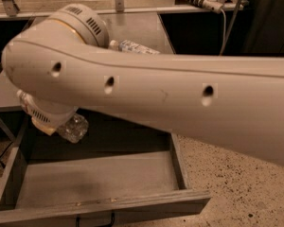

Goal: Place water bottle into top drawer

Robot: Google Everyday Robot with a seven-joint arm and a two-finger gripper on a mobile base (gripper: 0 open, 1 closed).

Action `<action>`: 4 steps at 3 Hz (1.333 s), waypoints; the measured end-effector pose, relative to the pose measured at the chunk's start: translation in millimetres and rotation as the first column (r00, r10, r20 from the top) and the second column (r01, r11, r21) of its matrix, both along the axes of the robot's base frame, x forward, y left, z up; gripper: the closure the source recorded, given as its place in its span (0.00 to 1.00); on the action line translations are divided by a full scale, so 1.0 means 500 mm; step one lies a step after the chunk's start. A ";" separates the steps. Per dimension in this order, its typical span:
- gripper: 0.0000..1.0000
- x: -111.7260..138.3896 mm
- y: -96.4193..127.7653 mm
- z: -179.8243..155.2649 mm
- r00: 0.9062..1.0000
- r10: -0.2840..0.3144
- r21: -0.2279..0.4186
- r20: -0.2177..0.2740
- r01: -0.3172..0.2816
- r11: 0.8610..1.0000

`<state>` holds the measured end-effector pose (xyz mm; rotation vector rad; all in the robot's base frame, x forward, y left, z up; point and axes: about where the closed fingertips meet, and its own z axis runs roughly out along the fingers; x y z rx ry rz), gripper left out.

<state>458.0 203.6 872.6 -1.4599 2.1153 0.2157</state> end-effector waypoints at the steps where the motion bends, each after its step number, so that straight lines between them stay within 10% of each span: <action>1: 1.00 -0.086 -0.021 -0.074 0.991 -0.063 -0.047 -0.120 0.058 0.997; 4: 1.00 -0.141 -0.001 -0.237 0.963 -0.111 -0.019 -0.246 0.110 0.994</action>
Offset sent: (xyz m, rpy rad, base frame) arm -0.0410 -0.0098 -0.0349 -0.0405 0.1143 -0.0572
